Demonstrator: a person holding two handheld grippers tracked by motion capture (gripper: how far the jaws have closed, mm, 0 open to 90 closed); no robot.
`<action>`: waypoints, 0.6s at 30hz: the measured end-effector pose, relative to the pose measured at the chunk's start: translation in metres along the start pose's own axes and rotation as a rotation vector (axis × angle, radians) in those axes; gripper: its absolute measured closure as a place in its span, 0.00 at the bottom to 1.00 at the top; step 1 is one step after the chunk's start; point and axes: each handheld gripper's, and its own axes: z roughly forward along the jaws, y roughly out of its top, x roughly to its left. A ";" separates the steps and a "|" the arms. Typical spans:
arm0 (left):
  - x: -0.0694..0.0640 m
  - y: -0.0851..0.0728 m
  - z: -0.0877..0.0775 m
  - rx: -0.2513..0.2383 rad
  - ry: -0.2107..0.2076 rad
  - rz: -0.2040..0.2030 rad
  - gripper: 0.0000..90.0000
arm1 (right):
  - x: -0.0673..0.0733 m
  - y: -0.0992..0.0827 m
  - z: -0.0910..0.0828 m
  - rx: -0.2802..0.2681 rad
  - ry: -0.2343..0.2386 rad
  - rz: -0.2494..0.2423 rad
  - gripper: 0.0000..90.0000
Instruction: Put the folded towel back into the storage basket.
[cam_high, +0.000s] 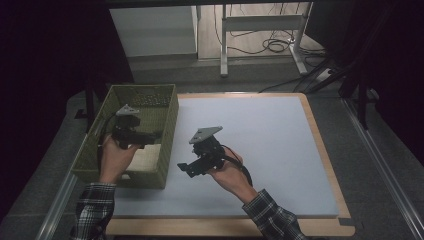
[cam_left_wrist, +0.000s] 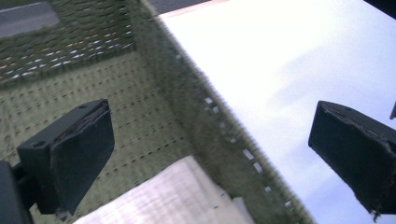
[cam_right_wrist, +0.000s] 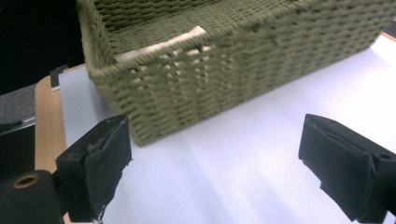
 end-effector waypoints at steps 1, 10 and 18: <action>-0.003 0.001 0.001 0.003 -0.001 0.007 0.01 | -0.002 -0.002 -0.002 0.000 -0.004 0.001 0.11; -0.034 0.011 0.013 0.023 -0.007 0.080 0.00 | -0.016 -0.019 -0.027 0.001 -0.040 0.014 0.10; -0.062 0.016 0.025 0.029 -0.029 0.119 0.00 | -0.028 -0.040 -0.045 0.020 -0.072 0.028 0.10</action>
